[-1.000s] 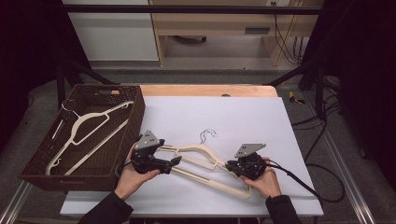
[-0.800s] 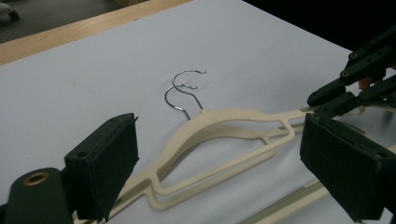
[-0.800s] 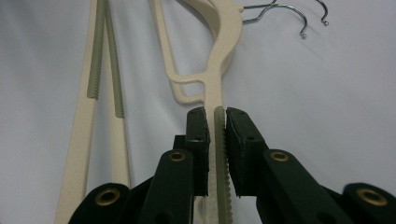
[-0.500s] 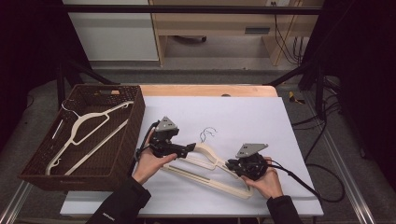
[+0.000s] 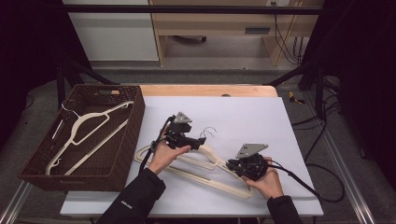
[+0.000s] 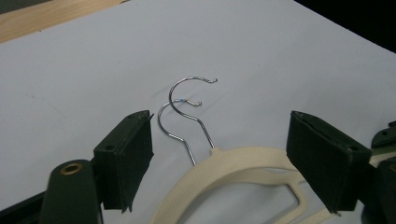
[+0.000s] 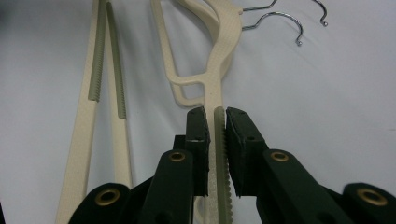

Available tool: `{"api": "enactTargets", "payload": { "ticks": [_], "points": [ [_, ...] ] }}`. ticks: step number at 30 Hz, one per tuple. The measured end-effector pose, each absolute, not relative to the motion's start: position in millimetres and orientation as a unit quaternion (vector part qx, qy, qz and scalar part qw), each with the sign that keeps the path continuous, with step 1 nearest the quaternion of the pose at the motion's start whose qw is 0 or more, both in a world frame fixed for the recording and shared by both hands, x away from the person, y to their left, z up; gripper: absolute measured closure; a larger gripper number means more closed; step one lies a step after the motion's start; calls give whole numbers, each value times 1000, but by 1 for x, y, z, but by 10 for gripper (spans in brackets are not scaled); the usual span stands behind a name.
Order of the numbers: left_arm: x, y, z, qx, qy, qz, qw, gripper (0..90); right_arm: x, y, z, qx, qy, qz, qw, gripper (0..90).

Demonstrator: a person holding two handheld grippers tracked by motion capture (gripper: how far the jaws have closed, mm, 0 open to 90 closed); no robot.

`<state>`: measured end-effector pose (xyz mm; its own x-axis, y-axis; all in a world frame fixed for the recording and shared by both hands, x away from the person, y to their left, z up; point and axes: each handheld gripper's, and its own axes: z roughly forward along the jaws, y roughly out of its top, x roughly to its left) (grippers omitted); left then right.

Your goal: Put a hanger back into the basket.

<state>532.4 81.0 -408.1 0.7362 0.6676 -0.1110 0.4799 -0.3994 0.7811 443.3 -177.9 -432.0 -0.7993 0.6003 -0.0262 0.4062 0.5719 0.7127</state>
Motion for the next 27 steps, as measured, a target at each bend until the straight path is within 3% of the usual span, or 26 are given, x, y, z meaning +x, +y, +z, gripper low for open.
{"api": "enactTargets", "payload": {
  "ticks": [27],
  "points": [
    [562, 54, -452, 846, 373, 75, 375, 608, 443, -178, -432, 283, 878, 361, 136, 798]
  ]
}}
